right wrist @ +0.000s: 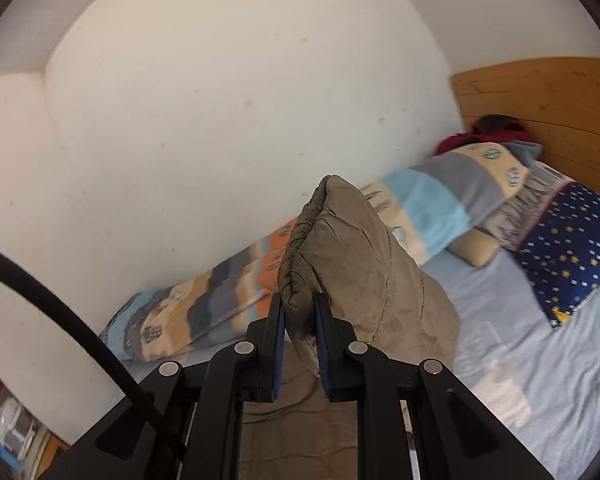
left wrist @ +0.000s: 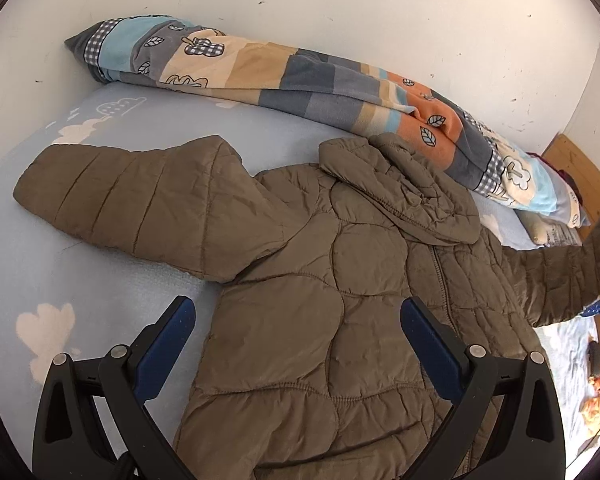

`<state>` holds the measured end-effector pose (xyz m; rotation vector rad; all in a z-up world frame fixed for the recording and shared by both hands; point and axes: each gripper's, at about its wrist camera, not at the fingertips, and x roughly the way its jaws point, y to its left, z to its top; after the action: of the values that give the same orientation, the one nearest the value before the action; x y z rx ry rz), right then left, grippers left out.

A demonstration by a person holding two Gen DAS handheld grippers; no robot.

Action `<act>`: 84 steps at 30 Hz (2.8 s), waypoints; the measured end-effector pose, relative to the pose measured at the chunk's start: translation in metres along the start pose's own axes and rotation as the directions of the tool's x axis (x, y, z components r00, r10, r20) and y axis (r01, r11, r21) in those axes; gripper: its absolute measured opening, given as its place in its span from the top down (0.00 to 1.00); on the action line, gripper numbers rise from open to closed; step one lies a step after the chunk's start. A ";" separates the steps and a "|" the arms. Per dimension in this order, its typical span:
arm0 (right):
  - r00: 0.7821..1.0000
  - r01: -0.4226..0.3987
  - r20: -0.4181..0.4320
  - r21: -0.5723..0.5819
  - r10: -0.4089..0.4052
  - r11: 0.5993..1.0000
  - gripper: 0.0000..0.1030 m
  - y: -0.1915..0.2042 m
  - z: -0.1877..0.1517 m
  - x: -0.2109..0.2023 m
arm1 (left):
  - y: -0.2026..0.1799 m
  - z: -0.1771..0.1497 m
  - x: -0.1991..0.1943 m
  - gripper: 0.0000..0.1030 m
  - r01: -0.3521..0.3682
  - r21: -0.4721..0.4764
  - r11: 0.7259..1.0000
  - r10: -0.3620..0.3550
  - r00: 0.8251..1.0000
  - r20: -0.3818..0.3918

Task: Fold large clothes
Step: 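Carry the held sleeve with the right tool across the jacket body, then lower the sleeve onto the jacket body and open the right tool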

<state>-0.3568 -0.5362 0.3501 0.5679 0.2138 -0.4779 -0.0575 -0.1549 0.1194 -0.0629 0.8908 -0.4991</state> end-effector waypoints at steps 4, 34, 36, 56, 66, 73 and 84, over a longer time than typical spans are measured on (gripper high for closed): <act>0.996 -0.068 -0.066 -0.043 0.065 0.997 0.85 0.060 -0.018 0.023 | 0.007 0.001 -0.007 0.01 -0.015 -0.005 1.000 0.015 1.000 0.013; 0.727 -0.273 -0.682 -0.192 0.072 0.943 0.53 0.201 -0.336 0.262 | 0.044 0.003 -0.011 0.01 -0.015 -0.114 0.993 0.012 1.000 -0.027; 0.760 -0.295 -0.639 -0.176 0.119 0.939 0.40 0.196 -0.315 0.244 | 0.043 0.003 -0.011 0.01 -0.010 -0.120 0.993 0.007 1.000 -0.025; 0.778 0.257 -0.561 -0.129 -0.284 0.958 0.54 -0.076 -0.243 0.246 | 0.004 -0.008 0.021 0.01 0.012 -0.033 0.999 -0.014 0.997 -0.080; 0.843 0.060 -0.503 -0.264 -0.190 0.963 0.54 0.041 -0.245 0.219 | 0.020 -0.006 0.015 0.01 0.004 -0.081 0.997 -0.009 0.998 -0.069; 0.785 -0.088 -0.597 -0.371 -0.165 0.924 0.54 0.123 -0.308 0.247 | 0.009 -0.005 0.021 0.01 -0.002 -0.058 0.998 -0.003 0.997 -0.075; 0.807 -0.069 -0.567 -0.366 -0.164 0.928 0.50 0.109 -0.287 0.215 | -0.017 -0.012 0.028 0.01 -0.029 0.038 0.999 0.032 0.996 -0.077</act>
<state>-0.1352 -0.3750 0.0950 0.3198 0.9069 -0.2823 -0.0588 -0.1804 0.0960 0.0041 0.9571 -0.4918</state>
